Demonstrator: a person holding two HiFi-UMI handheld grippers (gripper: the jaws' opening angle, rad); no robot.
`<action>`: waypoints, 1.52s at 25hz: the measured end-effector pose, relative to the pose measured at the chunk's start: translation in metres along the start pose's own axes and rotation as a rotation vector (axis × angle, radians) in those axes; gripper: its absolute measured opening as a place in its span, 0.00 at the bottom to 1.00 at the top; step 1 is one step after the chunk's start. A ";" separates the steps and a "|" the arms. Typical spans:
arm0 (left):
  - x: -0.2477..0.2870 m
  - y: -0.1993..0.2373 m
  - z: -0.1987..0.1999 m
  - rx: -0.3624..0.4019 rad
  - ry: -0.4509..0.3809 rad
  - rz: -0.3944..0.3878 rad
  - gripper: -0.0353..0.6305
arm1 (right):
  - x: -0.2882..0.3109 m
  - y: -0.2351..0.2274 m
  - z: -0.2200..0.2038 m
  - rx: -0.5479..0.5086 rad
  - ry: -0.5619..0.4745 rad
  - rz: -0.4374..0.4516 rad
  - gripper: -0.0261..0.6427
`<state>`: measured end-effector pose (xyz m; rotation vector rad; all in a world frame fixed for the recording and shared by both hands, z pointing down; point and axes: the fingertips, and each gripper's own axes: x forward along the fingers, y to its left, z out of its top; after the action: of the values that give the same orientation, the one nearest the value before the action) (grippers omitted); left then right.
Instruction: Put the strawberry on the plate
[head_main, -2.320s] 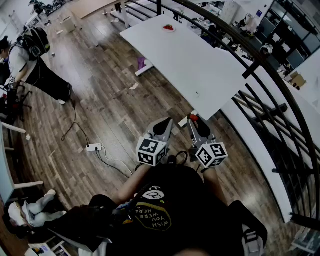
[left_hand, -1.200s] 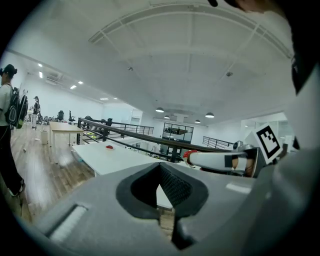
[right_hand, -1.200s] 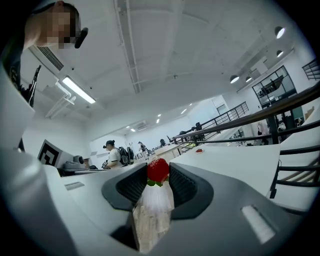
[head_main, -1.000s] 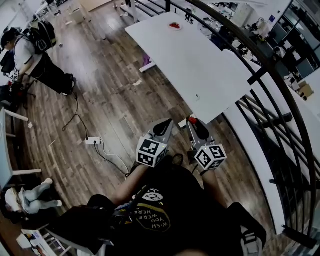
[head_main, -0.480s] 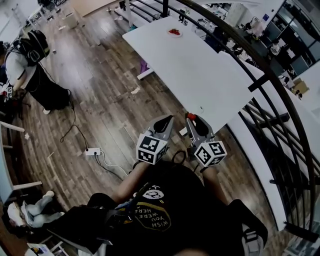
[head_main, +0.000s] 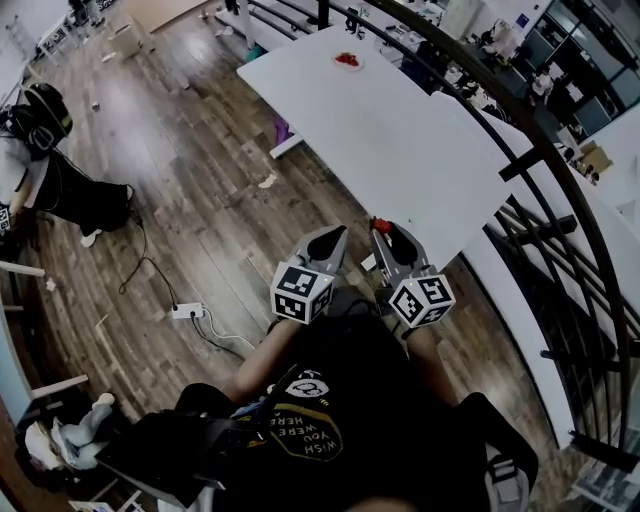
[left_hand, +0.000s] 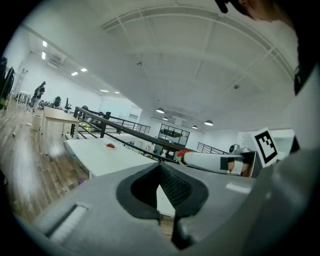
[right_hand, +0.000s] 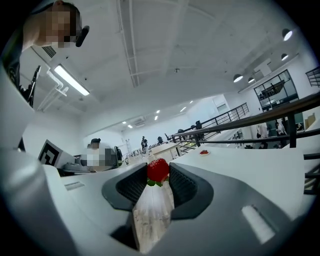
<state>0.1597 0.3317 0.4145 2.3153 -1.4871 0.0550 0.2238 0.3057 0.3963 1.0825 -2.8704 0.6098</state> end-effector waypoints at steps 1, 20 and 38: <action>0.003 0.003 0.001 -0.013 0.000 0.004 0.05 | 0.004 -0.003 0.001 0.003 0.003 0.000 0.25; 0.127 0.081 0.055 0.076 0.043 0.120 0.05 | 0.125 -0.085 0.050 0.027 0.027 0.089 0.25; 0.179 0.189 0.102 0.095 0.070 0.046 0.05 | 0.247 -0.106 0.064 0.056 0.031 0.024 0.25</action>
<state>0.0540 0.0732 0.4193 2.3271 -1.5342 0.2210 0.1110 0.0538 0.4115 1.0370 -2.8604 0.7062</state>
